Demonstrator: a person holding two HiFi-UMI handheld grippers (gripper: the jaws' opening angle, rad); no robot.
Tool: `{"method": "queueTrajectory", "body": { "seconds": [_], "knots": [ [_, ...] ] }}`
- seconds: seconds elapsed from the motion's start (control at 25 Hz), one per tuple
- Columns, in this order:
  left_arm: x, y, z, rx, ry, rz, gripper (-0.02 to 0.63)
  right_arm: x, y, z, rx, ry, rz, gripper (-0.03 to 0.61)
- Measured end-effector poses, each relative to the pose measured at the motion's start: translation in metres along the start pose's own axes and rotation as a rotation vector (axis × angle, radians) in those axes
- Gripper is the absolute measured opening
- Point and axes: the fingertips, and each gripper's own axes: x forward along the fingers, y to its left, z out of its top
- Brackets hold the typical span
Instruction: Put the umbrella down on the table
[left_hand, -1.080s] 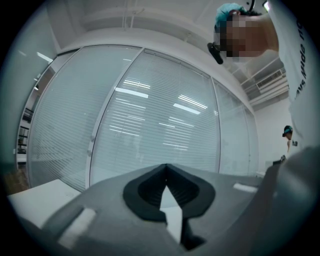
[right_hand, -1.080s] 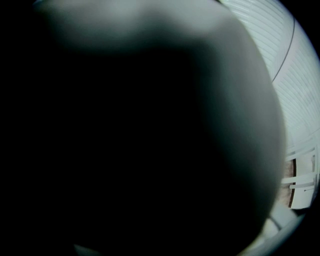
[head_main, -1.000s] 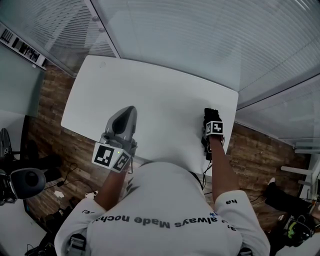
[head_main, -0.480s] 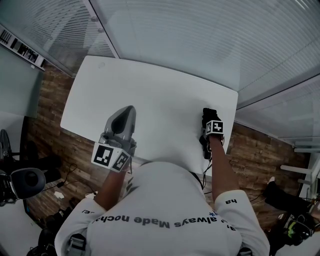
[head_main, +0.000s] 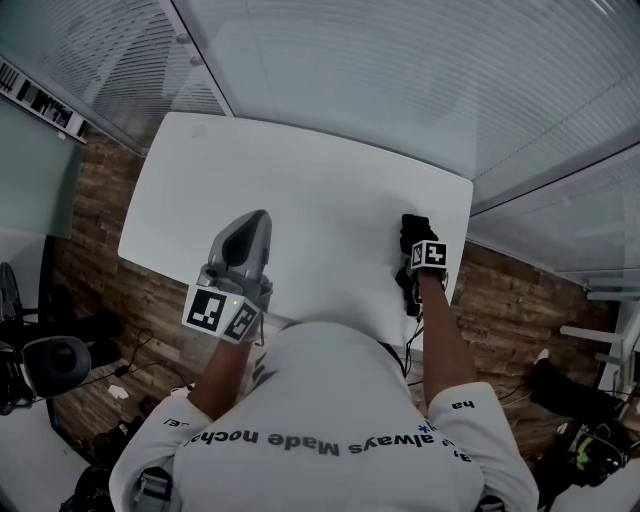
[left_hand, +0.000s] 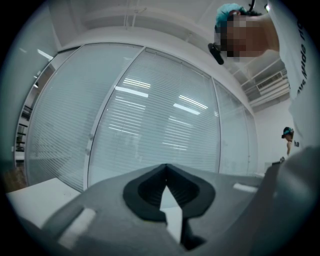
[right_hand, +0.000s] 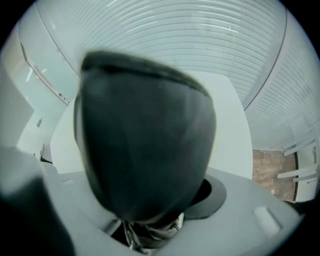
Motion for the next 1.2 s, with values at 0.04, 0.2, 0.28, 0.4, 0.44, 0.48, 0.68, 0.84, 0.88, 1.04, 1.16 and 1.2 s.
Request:
{"method": "queueTrajectory", "body": {
  "seconds": [0.04,0.2,0.28,0.4,0.44,0.48,0.68,0.84,0.88,1.04,1.16,1.2],
  "knots": [
    [0.001,-0.001,0.0,-0.001,0.0,-0.002,0.003,-0.003,0.001,0.001,-0.002,-0.01,0.007,0.282],
    [0.004,-0.005,-0.002,-0.008,0.001,-0.013,0.003,-0.022,0.006,0.008,-0.036,-0.091,0.026,0.285],
    [0.006,-0.008,-0.004,-0.01,0.002,-0.019,0.003,-0.037,0.008,0.014,-0.05,-0.147,0.036,0.284],
    [0.01,-0.012,-0.005,-0.012,0.003,-0.028,0.003,-0.065,0.012,0.021,-0.061,-0.235,0.05,0.284],
    [0.012,-0.013,-0.005,-0.013,0.004,-0.032,0.003,-0.076,0.014,0.025,-0.065,-0.269,0.055,0.281],
    [0.013,-0.015,-0.006,-0.014,0.006,-0.036,0.003,-0.088,0.015,0.029,-0.069,-0.309,0.061,0.279],
    [0.019,-0.024,-0.009,-0.017,0.01,-0.052,0.003,-0.147,0.029,0.054,-0.162,-0.543,0.083,0.236],
    [0.022,-0.028,-0.011,-0.015,0.014,-0.058,0.003,-0.205,0.042,0.068,-0.224,-0.72,0.073,0.225],
    [0.022,-0.028,-0.01,-0.015,0.015,-0.057,0.003,-0.22,0.045,0.071,-0.242,-0.76,0.064,0.221],
    [0.024,-0.03,-0.008,-0.01,0.013,-0.055,0.003,-0.274,0.059,0.073,-0.315,-0.891,0.025,0.204],
    [0.025,-0.032,-0.007,-0.008,0.009,-0.057,0.003,-0.307,0.071,0.071,-0.348,-0.969,0.006,0.186],
    [0.025,-0.032,-0.006,-0.007,0.008,-0.057,0.003,-0.317,0.074,0.07,-0.354,-0.991,0.001,0.179]
  ]
}}
